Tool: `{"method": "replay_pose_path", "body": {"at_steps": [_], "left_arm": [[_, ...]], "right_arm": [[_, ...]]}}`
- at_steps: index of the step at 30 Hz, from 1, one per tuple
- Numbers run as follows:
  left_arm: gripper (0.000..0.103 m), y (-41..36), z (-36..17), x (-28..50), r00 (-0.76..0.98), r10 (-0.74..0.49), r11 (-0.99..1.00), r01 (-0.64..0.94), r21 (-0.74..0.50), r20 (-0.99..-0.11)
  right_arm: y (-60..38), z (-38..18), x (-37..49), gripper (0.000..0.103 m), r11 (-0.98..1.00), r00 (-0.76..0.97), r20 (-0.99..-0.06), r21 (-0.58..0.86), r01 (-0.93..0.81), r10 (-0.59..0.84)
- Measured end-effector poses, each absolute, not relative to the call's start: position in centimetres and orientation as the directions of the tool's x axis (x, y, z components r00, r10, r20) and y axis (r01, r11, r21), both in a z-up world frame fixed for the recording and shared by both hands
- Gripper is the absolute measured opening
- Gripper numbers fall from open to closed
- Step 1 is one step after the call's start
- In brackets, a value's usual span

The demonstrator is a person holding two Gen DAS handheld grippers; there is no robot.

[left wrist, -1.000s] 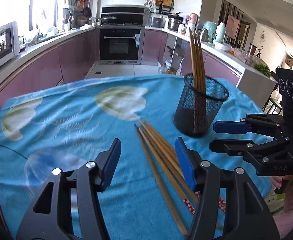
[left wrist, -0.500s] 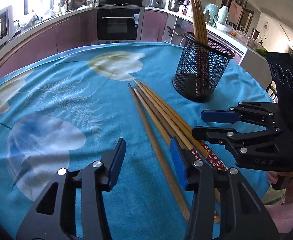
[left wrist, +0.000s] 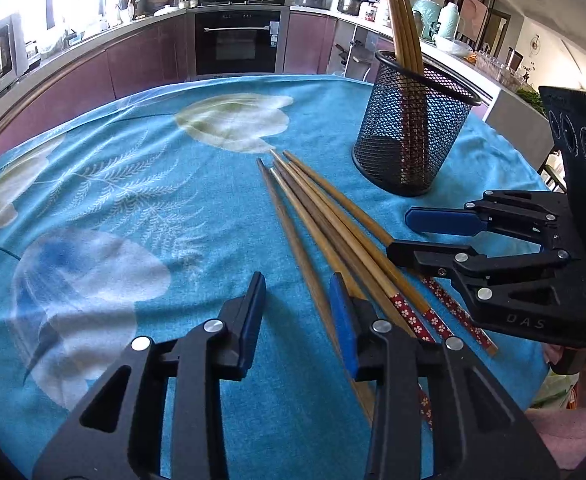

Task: Organize utensils
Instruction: 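Move both tools back to the pile and each grasp one chopstick, then lift both held chopsticks upright and carry them over the mesh cup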

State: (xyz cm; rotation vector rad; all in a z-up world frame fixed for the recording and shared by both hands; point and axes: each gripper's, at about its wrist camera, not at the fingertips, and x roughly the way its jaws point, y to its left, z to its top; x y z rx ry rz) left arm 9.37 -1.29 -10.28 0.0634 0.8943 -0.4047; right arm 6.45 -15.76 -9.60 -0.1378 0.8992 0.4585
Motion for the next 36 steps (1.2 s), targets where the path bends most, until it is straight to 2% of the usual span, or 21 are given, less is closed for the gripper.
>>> {"method": "replay_pose_path", "body": {"at_steps": [3, 5, 7, 10, 16, 22, 36], "left_arm": [[0.031, -1.5, -10.3, 9.9, 0.557, -0.312, 0.925, 0.363, -0.112, -0.77], [0.027, -1.5, -10.3, 10.3, 0.559, -0.306, 0.928, 0.354, -0.112, -0.77], [0.013, -1.6, -10.4, 10.5, 0.554, -0.315, 0.927, 0.354, -0.124, -0.771], [0.012, -1.7, -10.4, 10.5, 0.556, -0.315, 0.929, 0.348, -0.129, -0.769], [0.009, -1.1, -10.2, 10.3, 0.558, -0.329, 0.93, 0.331, -0.16, -0.762], [0.008, -0.5, -9.3, 9.1, 0.558, -0.381, 0.91, 0.367, -0.192, -0.737], [0.01, -1.4, -10.7, 9.8, 0.512, -0.374, 0.897, 0.412, -0.161, -0.774]], "right_arm": [[-15.6, -9.7, 6.9, 0.026, 0.898, 0.536, -0.78, 0.074, -0.433, 0.323], [-15.7, -9.7, 7.1, 0.015, 0.9, 0.534, -0.779, 0.086, -0.428, 0.328], [-16.1, -9.8, 7.3, 0.01, 0.902, 0.53, -0.777, 0.107, -0.418, 0.338], [-16.6, -9.8, 7.4, 0.006, 0.904, 0.527, -0.773, 0.137, -0.406, 0.354], [-17.6, -9.2, 7.1, 0.006, 0.9, 0.539, -0.745, 0.191, -0.393, 0.393], [-17.8, -8.0, 5.8, 0.006, 0.85, 0.517, -0.705, 0.241, -0.468, 0.485], [-15.9, -9.6, 6.8, 0.009, 0.847, 0.453, -0.785, 0.166, -0.506, 0.424]]}}
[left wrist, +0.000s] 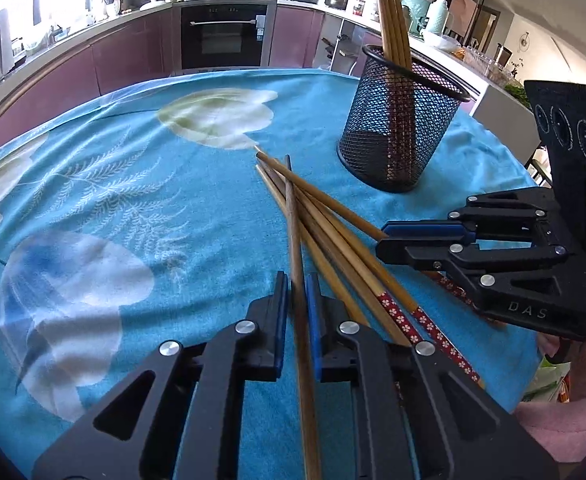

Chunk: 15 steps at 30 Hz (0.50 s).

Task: Organize utensils
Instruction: 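Lift both held chopsticks upright and carry them over the mesh cup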

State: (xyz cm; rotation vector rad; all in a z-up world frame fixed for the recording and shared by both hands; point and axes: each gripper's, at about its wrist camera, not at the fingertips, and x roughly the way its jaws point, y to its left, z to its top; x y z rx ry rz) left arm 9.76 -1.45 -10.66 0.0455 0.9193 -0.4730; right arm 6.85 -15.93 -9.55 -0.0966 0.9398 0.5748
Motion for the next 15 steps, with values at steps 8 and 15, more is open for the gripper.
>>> {"method": "replay_pose_path", "body": {"at_steps": [8, 15], "left_arm": [[0.008, -1.6, -10.3, 10.5, 0.511, -0.376, 0.9, 0.399, -0.174, -0.773], [0.008, -0.8, -7.3, 9.9, 0.534, -0.45, 0.873, 0.43, -0.229, -0.716]], "right_arm": [[-16.4, -8.7, 6.9, 0.006, 0.845, 0.481, -0.751, 0.188, -0.501, 0.452], [-18.8, -4.6, 5.2, 0.006, 0.841, 0.57, -0.652, 0.211, -0.498, 0.501]]}}
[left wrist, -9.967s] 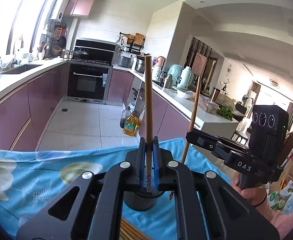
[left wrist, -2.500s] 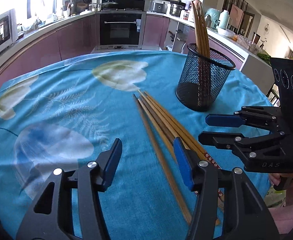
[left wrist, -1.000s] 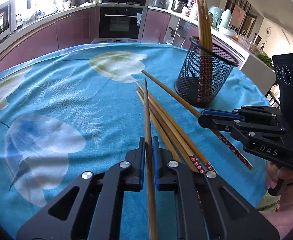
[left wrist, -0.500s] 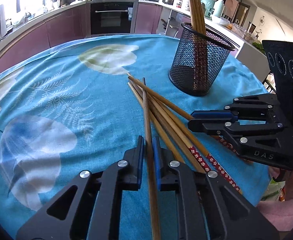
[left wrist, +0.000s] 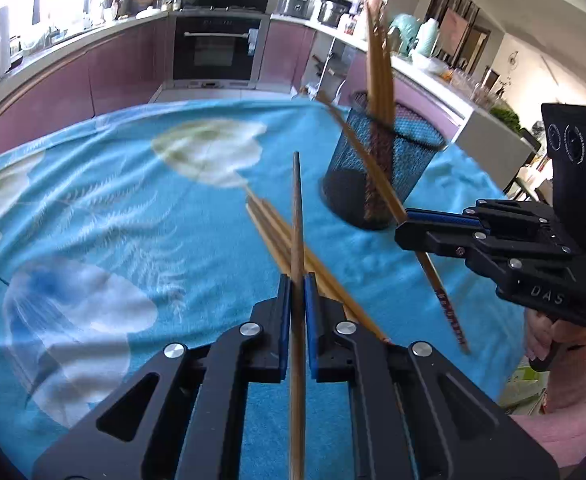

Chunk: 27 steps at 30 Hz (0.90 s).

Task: Organize utensils
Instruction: 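Lift both held chopsticks upright and carry them over the mesh cup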

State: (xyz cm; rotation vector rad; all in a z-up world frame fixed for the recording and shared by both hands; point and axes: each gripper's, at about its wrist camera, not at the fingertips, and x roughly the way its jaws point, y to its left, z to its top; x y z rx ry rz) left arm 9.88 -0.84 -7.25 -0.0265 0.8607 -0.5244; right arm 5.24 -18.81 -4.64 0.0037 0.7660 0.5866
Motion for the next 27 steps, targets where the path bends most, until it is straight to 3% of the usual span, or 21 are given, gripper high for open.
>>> {"method": "replay_pose_path", "body": {"at_steps": [14, 27], "left_arm": [[0.008, 0.5, 1.9, 8.3, 0.614, -0.582, 0.807, 0.518, -0.284, -0.534], [0.007, -1.8, 8.5, 11.4, 0.679, -0.629, 0.778, 0.549, -0.306, -0.379]], "right_arm": [[-23.0, 1.8, 4.5, 0.006, 0.856, 0.716, -0.473, 0.235, -0.46, 0.514], [-25.8, 6.3, 7.0, 0.006, 0.877, 0.793, -0.375, 0.214, -0.43, 0.48]]}}
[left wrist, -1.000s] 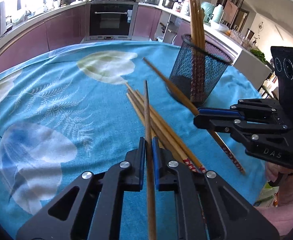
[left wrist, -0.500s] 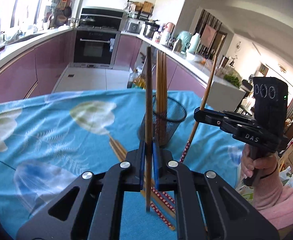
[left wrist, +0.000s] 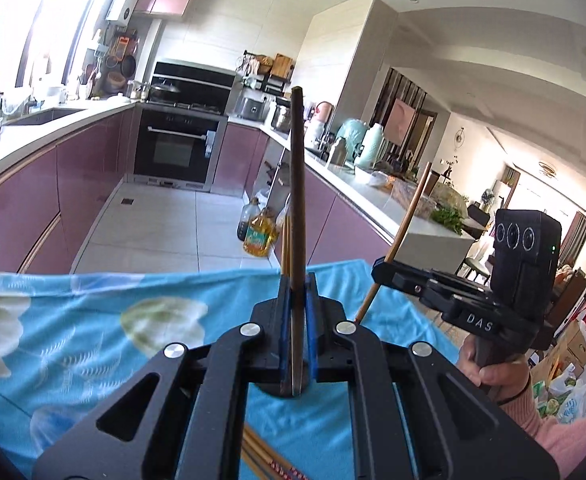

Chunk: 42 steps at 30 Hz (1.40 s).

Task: Organize utensils
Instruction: 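Lift both held chopsticks upright and carry them over the mesh cup, then lower both chopsticks into the mesh cup and open both tools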

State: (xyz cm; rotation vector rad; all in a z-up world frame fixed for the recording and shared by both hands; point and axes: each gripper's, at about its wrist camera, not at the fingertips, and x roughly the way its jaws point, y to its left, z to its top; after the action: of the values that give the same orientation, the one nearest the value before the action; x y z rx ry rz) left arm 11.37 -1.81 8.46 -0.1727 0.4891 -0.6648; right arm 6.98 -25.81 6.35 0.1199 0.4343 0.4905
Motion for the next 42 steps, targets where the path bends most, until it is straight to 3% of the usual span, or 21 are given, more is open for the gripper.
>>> {"method": "replay_pose_path", "body": {"at_steps": [8, 13, 21, 32, 35, 39, 42], "left_arm": [[0.007, -3.8, 10.2, 13.3, 0.691, -0.635, 0.772, 0.553, -0.313, -0.346], [0.008, -5.5, 8.6, 14.9, 0.682, -0.596, 0.802, 0.531, -0.274, -0.424], [0.008, -7.5, 4.8, 16.6, 0.635, -0.541, 0.822, 0.537, -0.189, -0.552], [0.008, -9.1, 2.7, 19.4, 0.589, -0.516, 0.825, 0.536, -0.177, -0.622], [0.012, -9.4, 2.8, 19.8, 0.597, -0.525, 0.825, 0.532, -0.19, -0.607], [0.026, -9.1, 3.4, 19.6, 0.623, -0.538, 0.827, 0.52, -0.212, -0.567], [0.028, -8.6, 3.7, 19.3, 0.646, -0.533, 0.833, 0.516, -0.202, -0.547]], "right_arm": [[-26.1, 6.6, 8.6, 0.006, 0.9, 0.831, -0.347, 0.207, -0.384, 0.434], [-26.0, 5.1, 9.8, 0.006, 0.899, 0.817, -0.378, 0.234, -0.37, 0.435], [-24.6, 1.6, 11.1, 0.006, 0.898, 0.726, -0.529, 0.228, -0.377, 0.44], [-25.2, -0.2, 13.1, 0.008, 0.911, 0.689, -0.596, 0.262, -0.319, 0.413], [-25.4, -0.4, 13.1, 0.011, 0.914, 0.696, -0.592, 0.265, -0.307, 0.405], [-25.9, -0.2, 12.7, 0.014, 0.916, 0.711, -0.578, 0.265, -0.301, 0.401], [-25.9, 0.1, 11.9, 0.02, 0.916, 0.725, -0.56, 0.263, -0.304, 0.401]]}}
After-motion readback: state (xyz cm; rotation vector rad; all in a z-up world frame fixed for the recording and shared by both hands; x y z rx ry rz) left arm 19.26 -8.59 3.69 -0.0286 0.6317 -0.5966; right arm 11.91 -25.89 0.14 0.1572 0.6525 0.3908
